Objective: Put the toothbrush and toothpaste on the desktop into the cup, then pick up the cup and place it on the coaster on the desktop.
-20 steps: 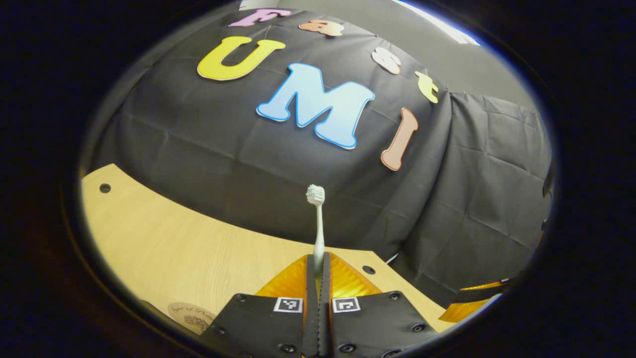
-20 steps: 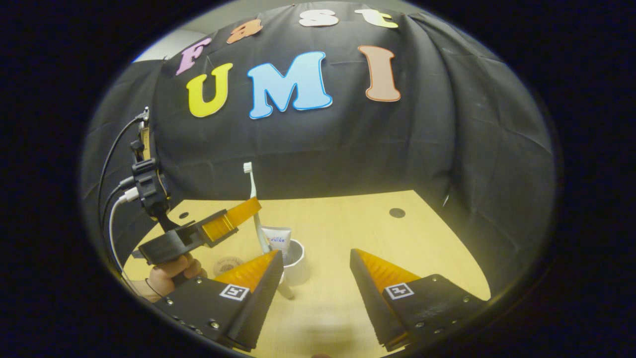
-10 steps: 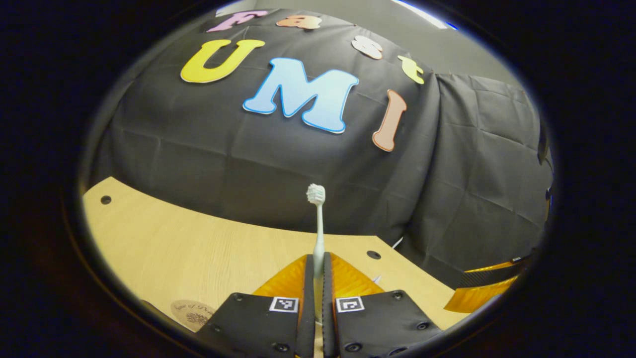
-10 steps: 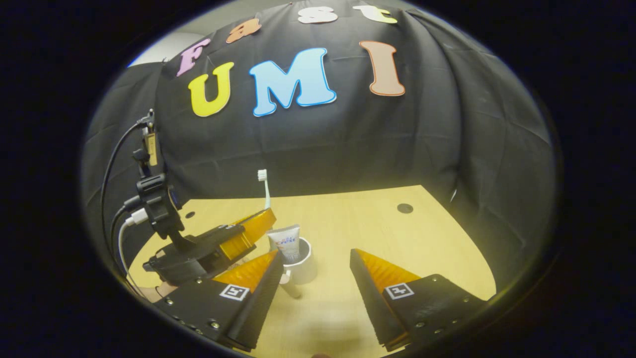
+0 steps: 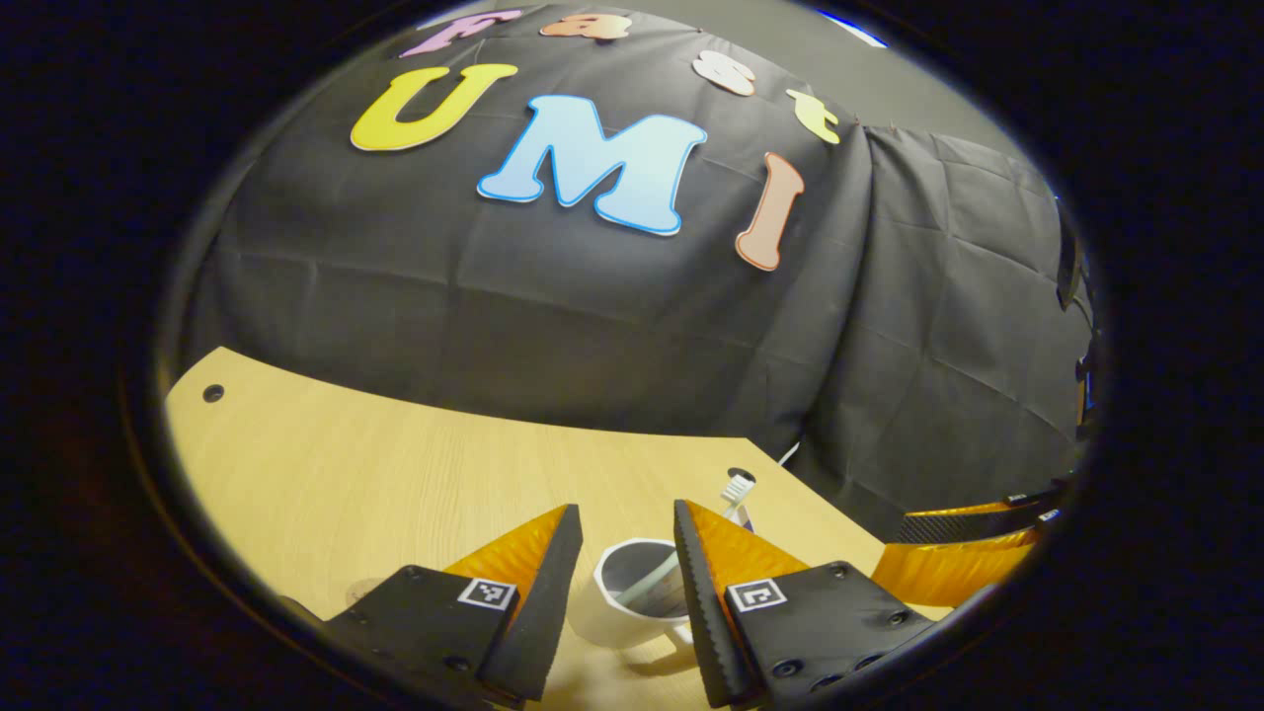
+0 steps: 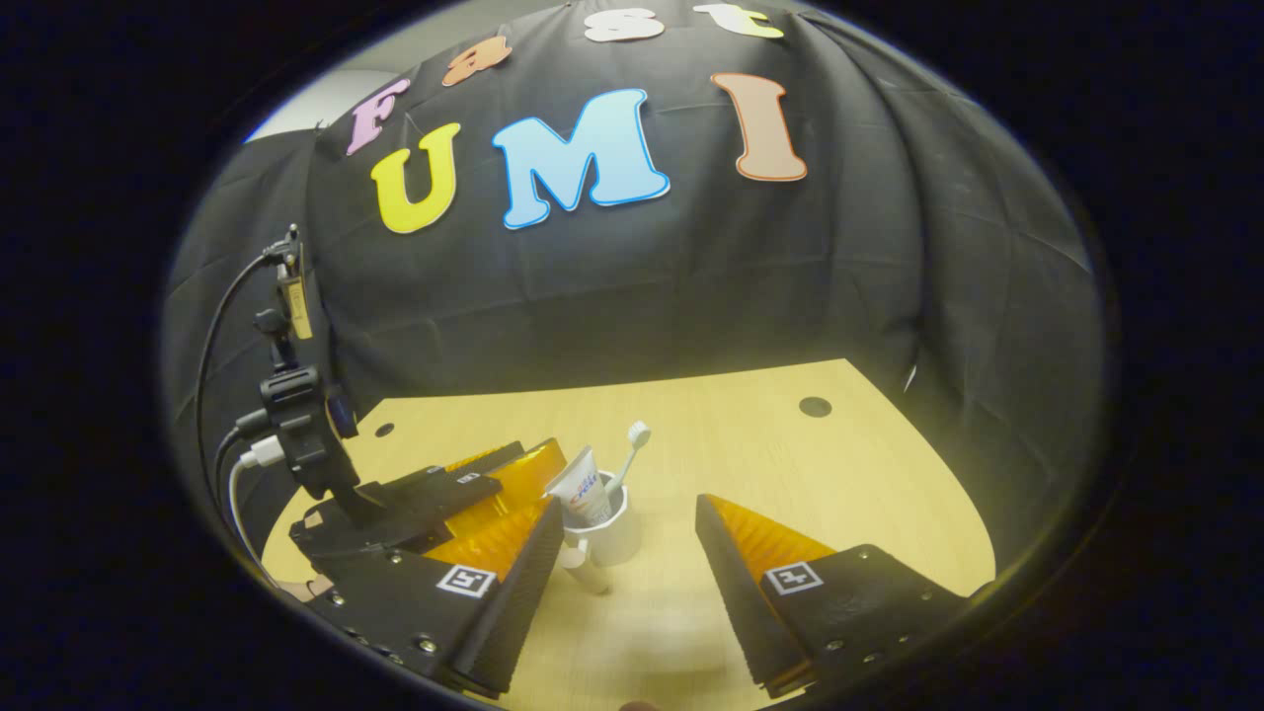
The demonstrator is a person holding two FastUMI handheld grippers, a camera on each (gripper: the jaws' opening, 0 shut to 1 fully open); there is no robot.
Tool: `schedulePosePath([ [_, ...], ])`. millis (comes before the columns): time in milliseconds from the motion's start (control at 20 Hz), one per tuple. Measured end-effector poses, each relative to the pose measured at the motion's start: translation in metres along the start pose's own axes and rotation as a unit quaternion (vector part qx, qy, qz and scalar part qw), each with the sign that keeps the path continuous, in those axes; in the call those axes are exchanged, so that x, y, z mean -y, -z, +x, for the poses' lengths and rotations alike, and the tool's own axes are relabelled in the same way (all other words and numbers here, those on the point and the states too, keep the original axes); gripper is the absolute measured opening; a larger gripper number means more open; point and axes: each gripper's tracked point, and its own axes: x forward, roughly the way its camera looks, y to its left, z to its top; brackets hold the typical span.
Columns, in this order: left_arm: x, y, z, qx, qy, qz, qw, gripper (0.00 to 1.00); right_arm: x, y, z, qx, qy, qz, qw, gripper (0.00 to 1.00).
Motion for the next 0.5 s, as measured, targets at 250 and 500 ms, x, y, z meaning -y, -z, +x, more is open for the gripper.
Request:
schedulePosePath([
  [250, -0.009, -0.018, -0.027, 0.014, -0.022, 0.017, 1.0, 0.8, -0.009, 0.008, 0.011, -0.039, 0.0, -0.007, 0.999, 0.84],
  [500, -0.021, -0.048, -0.068, 0.051, -0.047, 0.031, 0.997, 0.95, -0.028, 0.034, 0.034, -0.122, -0.007, -0.011, 0.992, 0.84],
])
